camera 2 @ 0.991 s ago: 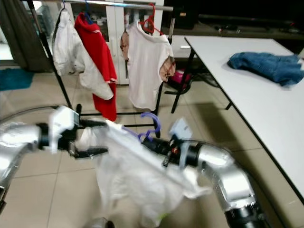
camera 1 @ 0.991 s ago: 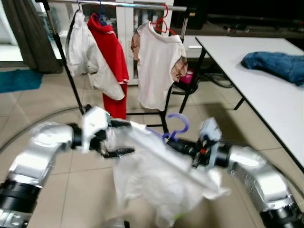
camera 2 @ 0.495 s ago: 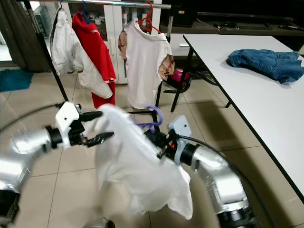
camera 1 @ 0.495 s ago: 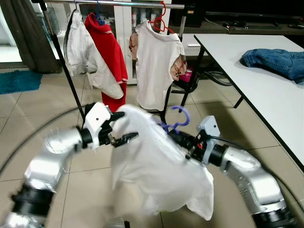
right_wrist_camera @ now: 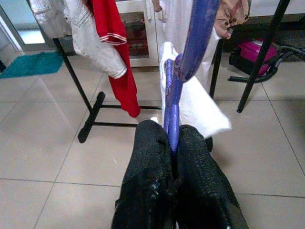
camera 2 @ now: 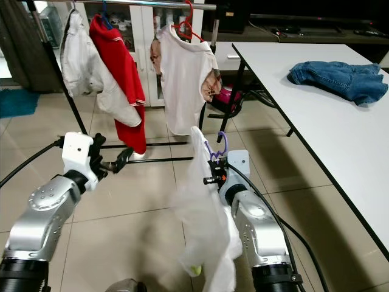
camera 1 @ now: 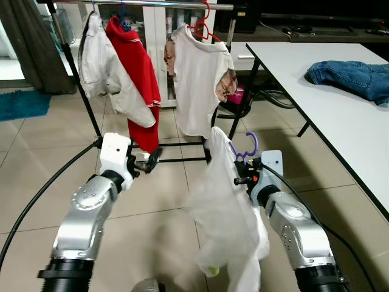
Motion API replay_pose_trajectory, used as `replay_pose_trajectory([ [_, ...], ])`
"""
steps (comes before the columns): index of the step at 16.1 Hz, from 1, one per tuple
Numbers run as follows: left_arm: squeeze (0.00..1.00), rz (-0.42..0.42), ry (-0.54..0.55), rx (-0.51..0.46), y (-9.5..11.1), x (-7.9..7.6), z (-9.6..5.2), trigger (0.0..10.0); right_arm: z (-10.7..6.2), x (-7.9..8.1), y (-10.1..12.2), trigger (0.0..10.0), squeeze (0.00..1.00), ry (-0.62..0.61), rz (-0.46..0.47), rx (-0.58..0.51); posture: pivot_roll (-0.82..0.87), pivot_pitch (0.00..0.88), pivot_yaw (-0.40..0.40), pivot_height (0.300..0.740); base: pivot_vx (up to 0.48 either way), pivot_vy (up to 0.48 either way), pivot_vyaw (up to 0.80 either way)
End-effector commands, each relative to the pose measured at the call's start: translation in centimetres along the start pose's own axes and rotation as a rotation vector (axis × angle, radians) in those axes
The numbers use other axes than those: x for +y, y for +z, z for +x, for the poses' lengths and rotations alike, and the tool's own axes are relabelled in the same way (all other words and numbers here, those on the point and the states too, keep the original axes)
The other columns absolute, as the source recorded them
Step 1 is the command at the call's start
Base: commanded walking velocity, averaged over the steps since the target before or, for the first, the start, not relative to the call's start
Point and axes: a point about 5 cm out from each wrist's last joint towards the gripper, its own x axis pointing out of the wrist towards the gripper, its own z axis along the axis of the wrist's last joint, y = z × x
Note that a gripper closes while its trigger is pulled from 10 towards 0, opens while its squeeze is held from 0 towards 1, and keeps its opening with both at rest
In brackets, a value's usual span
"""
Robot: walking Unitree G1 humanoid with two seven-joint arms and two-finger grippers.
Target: Hang hanger
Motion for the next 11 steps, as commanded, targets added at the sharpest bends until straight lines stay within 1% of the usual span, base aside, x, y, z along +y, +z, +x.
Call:
replay_pose_trajectory([
  [1,0.0,0.002,0.009,-0.01,0.5,-0.4,0.2,10.0,0.1,0.2,1.0,10.0,0.0,0.004,-0.022,-0.04,-0.03,0.016,-0.038,0.74,0.296,0.0,0.0],
  [2,0.0,0.005,0.017,-0.008,0.6,-0.4,0.3,10.0,0.2,0.3,1.0,10.0,0.0,0.011,-0.021,-0.032,-0.03,0.017,-0.039,0.74,0.307,0.0,0.0],
  [4,0.0,0.001,0.028,-0.009,0.7,-0.7,0.3,10.0,0.5,1.1,1.7,10.0,0.0,0.053,-0.017,-0.062,-0.03,0.025,-0.038,0.74,0.321,0.0,0.0],
  [6,0.0,0.011,0.031,-0.006,0.8,-0.8,0.2,10.0,0.5,1.5,2.1,10.0,0.0,0.059,-0.016,-0.072,-0.03,0.03,-0.036,0.74,0.326,0.0,0.8],
  [8,0.0,0.017,0.028,-0.01,1.2,-0.8,0.3,10.0,0.8,1.7,3.0,10.0,0.0,0.021,-0.03,-0.127,-0.02,0.04,-0.03,0.74,0.328,0.0,0.66],
  [11,0.0,0.016,0.028,-0.006,1.4,-0.7,0.3,10.0,0.9,1.4,3.5,10.0,0.0,0.018,0.086,-0.146,-0.02,0.046,-0.032,0.74,0.329,0.0,0.0],
])
